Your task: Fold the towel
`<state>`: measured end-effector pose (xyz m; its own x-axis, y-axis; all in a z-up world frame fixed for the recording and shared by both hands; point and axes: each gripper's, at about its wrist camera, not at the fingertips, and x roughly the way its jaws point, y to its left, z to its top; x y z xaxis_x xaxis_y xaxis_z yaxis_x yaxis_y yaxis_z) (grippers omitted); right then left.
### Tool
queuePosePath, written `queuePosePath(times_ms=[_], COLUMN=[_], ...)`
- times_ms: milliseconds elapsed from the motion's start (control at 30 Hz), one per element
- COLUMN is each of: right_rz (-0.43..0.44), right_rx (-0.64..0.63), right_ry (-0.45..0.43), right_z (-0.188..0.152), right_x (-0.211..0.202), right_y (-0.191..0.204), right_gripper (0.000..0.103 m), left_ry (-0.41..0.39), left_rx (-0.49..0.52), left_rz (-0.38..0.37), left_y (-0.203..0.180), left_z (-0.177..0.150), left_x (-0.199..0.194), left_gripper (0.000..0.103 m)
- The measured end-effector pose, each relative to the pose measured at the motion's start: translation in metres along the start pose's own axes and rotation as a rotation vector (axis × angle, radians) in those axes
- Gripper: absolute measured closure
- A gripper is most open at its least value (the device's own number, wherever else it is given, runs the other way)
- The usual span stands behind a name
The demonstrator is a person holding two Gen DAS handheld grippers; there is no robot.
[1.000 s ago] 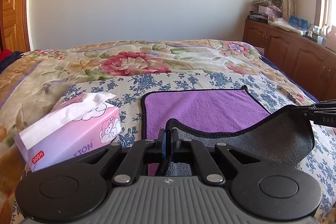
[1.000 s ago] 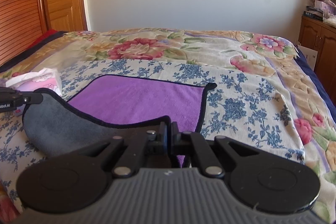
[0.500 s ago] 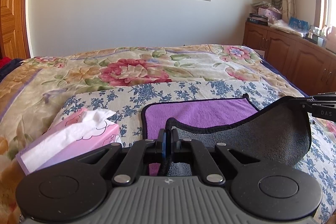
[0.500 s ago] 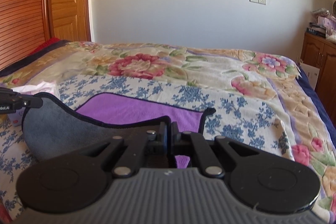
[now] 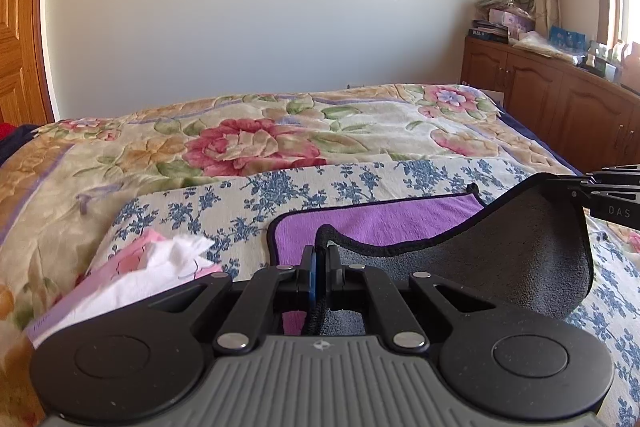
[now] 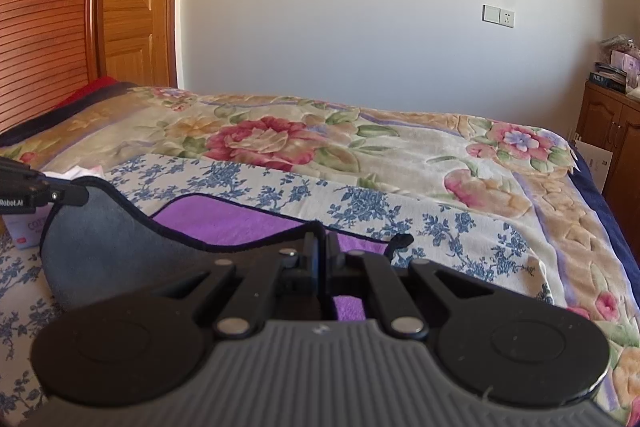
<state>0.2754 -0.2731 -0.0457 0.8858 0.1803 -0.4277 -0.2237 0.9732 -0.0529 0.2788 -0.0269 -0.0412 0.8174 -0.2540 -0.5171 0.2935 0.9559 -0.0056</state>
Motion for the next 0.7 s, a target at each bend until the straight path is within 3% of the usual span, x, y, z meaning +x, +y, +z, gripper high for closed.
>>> queuePosePath(times_ms=[700], right_rz=[-0.018], right_rx=[-0.004], right_ry=[-0.016], right_z=[0.015], right_x=[0.019], right_y=[-0.015], right_gripper=[0.099], left_ry=[-0.050], left_rx=[0.050], left_rz=[0.028], left_y=[-0.001], left_z=[0.026], left_x=[0.024], left_gripper=[0.098])
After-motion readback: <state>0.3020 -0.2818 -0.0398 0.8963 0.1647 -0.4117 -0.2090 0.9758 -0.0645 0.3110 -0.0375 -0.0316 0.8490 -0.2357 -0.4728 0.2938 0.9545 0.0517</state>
